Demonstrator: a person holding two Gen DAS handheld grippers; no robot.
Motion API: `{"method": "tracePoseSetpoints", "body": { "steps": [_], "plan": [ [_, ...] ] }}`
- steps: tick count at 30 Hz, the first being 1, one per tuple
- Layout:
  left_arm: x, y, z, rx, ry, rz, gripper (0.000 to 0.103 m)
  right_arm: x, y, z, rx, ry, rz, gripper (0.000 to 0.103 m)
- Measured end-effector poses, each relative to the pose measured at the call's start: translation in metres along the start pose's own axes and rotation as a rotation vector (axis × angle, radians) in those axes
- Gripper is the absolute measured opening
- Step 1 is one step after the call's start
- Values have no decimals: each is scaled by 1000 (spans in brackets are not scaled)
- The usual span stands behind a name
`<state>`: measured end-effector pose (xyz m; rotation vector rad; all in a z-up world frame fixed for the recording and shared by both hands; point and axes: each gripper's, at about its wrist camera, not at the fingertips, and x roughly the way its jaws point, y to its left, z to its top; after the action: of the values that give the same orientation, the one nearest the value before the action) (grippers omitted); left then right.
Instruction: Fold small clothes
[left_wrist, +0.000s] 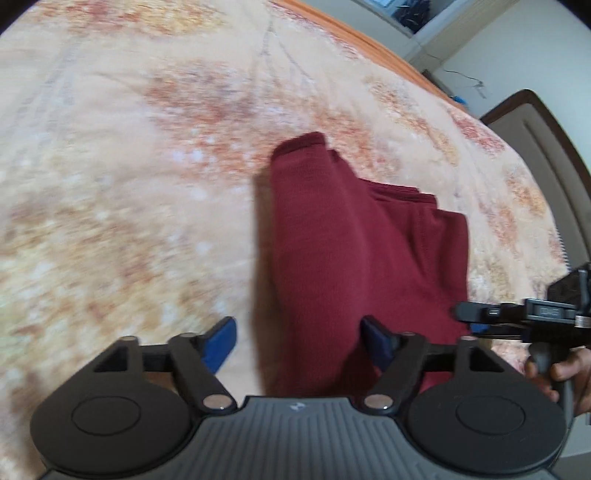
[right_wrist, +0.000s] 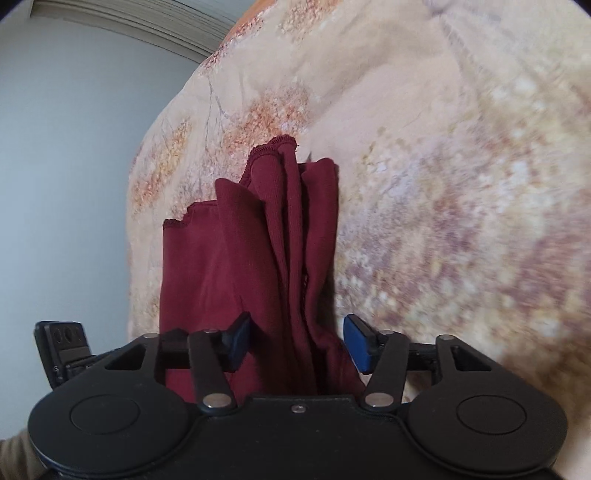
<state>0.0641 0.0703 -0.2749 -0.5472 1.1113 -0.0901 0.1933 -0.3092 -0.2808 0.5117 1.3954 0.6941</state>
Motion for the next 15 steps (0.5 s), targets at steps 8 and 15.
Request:
{"method": "tracePoseSetpoints", "body": {
  "steps": [8, 15],
  "plan": [
    [-60, -18, -12, 59, -34, 30, 95, -69, 59, -26, -94, -143, -136, 71],
    [-100, -50, -12, 56, -70, 3, 102, -103, 124, -50, -131, -211, -241, 91]
  ]
}}
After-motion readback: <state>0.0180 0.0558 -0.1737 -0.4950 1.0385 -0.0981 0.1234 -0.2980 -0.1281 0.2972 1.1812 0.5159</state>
